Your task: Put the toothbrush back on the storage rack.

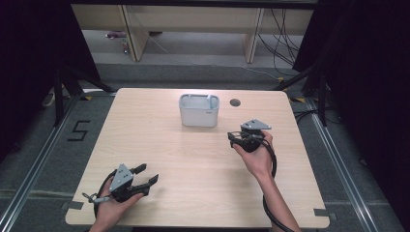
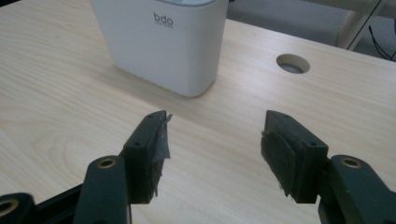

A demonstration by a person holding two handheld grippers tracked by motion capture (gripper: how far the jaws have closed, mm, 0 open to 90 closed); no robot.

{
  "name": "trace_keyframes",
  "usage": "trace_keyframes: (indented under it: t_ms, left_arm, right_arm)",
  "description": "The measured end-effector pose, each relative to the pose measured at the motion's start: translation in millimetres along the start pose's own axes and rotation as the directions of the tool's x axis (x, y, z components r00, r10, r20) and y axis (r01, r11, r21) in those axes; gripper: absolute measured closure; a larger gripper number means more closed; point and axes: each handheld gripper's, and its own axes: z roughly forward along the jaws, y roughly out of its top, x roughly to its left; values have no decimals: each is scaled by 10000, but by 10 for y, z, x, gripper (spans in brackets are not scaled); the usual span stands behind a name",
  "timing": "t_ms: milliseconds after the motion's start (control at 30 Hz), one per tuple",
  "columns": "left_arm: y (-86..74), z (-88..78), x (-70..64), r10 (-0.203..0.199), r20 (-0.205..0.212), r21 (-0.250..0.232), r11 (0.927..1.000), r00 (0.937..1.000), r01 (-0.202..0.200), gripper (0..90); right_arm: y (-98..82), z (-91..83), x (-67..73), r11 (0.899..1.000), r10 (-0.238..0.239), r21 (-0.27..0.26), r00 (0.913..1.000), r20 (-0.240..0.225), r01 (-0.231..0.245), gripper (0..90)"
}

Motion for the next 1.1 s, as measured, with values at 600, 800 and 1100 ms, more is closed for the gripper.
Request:
trace_keyframes:
  t_ms: [600,800,1100]
  left_arm:
    - [2,5,-5,33,-45,20,10000,10000,-33,357]
    - [2,8,-7,39,-64,8,10000,10000,-39,357]
    - [2,9,-12,41,-99,27,10000,9999,-41,357]
  right_arm:
    - [-501,-173,-49,9991,415,95,9991,18,-415,420]
    - [-595,-210,-35,9989,453,-95,9990,-50,-453,425]
    - [-781,-296,-16,9973,703,-198,9975,2,-703,432]
